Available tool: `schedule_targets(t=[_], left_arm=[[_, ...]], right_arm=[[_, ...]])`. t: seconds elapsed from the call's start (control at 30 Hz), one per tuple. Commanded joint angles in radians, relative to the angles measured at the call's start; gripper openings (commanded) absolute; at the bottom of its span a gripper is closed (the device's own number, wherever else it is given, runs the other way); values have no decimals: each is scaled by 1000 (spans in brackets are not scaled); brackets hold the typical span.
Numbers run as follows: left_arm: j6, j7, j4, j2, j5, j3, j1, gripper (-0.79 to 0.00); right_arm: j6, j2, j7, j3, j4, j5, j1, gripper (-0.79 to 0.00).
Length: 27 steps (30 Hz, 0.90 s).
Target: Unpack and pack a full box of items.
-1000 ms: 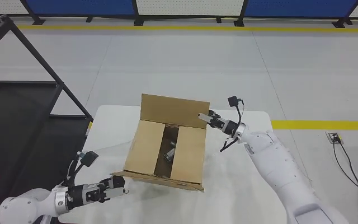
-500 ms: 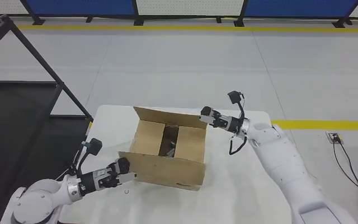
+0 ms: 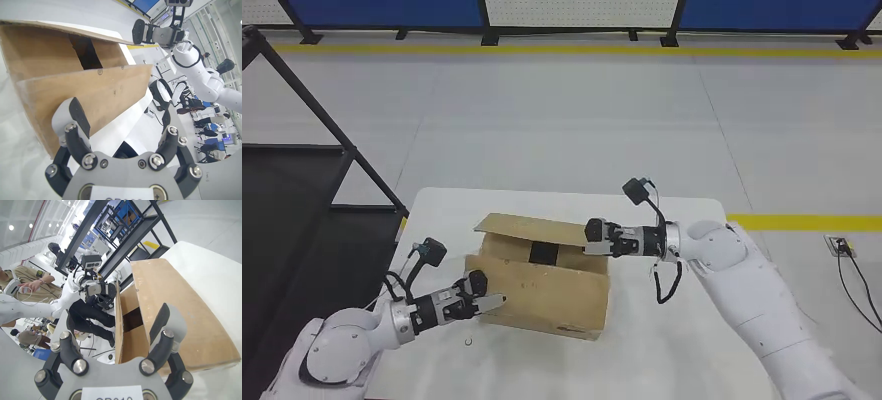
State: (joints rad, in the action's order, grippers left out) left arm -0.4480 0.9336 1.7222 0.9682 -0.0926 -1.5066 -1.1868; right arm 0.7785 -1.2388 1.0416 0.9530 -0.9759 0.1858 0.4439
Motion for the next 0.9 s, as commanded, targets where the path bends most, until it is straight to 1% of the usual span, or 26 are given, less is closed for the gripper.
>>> schedule_targets(t=[0.0, 0.3, 0.4, 0.47, 0.63, 0.73, 0.8, 0.87], left_arm=[[1, -1, -4, -1, -12, 10, 7, 0], [0, -14, -3, -5, -17, 19, 11, 0], [-1, -18, -3, -7, -15, 20, 10, 0], [-1, -23, -5, -7, -17, 22, 8, 0], [-3, -38, -5, -8, -37, 36, 10, 0], [3, -48, -7, -8, -50, 47, 17, 0], [18, -61, -9, -8, -64, 55, 24, 0], [25, -75, -7, -7, -79, 66, 31, 0]], right_arm=[[3, -1, -3, 0, 3, -1, -1, 0], [3, -1, -3, 0, 3, -1, -1, 0], [-68, 1, -30, 0, -33, -12, 22, 0], [-147, 3, -23, 1, -46, 1, 29, 0], [-301, 6, -42, 2, -78, -11, 43, 0], [-386, 5, -34, 3, -95, 20, 53, 0], [-448, 4, -4, 0, -96, 47, 54, 0], [-485, 2, -3, 0, -91, 71, 56, 0]])
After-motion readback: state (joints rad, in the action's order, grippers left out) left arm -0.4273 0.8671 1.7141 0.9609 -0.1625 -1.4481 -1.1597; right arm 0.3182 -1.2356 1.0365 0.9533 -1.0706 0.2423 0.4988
